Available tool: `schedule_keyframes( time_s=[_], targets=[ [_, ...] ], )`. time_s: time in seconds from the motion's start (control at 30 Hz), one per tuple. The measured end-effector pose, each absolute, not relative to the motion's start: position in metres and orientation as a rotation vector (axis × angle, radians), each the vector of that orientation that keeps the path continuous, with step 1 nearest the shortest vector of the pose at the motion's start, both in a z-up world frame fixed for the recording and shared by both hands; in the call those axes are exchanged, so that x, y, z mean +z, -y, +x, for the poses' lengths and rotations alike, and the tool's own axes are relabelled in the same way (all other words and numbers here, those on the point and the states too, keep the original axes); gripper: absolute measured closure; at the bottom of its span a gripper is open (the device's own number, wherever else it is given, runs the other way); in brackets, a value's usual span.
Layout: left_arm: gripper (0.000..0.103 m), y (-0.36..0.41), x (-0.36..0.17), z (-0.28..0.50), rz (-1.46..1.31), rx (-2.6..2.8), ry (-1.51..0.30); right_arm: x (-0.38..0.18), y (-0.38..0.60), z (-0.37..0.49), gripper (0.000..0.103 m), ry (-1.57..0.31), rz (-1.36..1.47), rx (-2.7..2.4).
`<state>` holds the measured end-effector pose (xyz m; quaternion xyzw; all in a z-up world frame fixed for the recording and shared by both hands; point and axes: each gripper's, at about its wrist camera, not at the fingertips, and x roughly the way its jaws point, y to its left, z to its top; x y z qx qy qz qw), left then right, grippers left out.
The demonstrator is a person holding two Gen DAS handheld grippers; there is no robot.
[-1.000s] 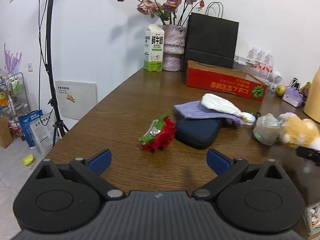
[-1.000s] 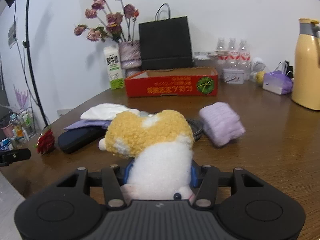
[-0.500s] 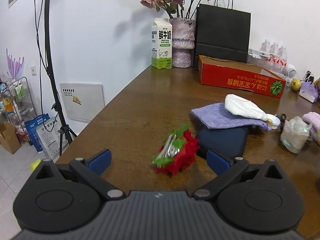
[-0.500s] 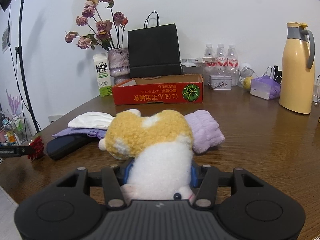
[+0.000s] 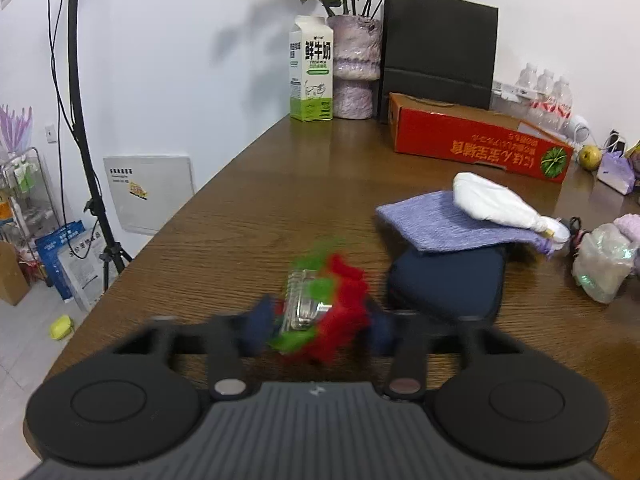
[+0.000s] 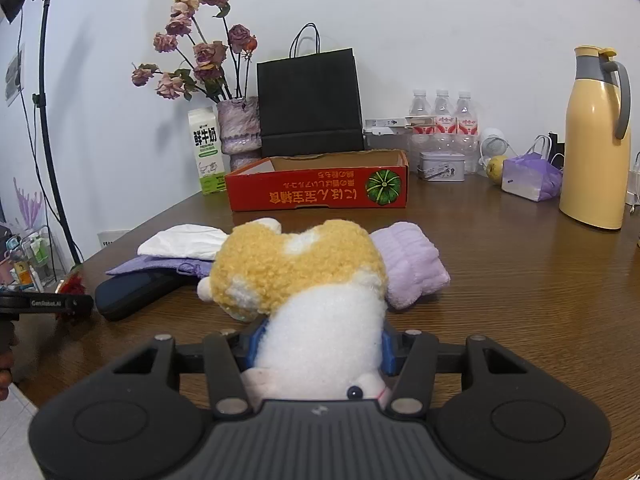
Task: Organize objects
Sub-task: 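Carry the rose in the left tool and plush toy in the right tool to the red box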
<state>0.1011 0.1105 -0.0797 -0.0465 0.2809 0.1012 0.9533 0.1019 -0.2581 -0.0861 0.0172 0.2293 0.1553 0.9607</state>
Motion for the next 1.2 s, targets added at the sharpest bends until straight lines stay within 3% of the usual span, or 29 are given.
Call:
schedule_keyframes(
  time_s=[0.53,1.2],
  targets=[
    [0.066,-0.057,-0.041,0.062,-0.017,0.109,-0.441,-0.079,0.253,0.099,0.052,-0.440,0.011,0.326],
    [0.066,0.004,-0.014,0.098,0.013,-0.019,-0.379,-0.059,0.246,0.119,0.052,-0.422,-0.005,0.354]
  ],
)
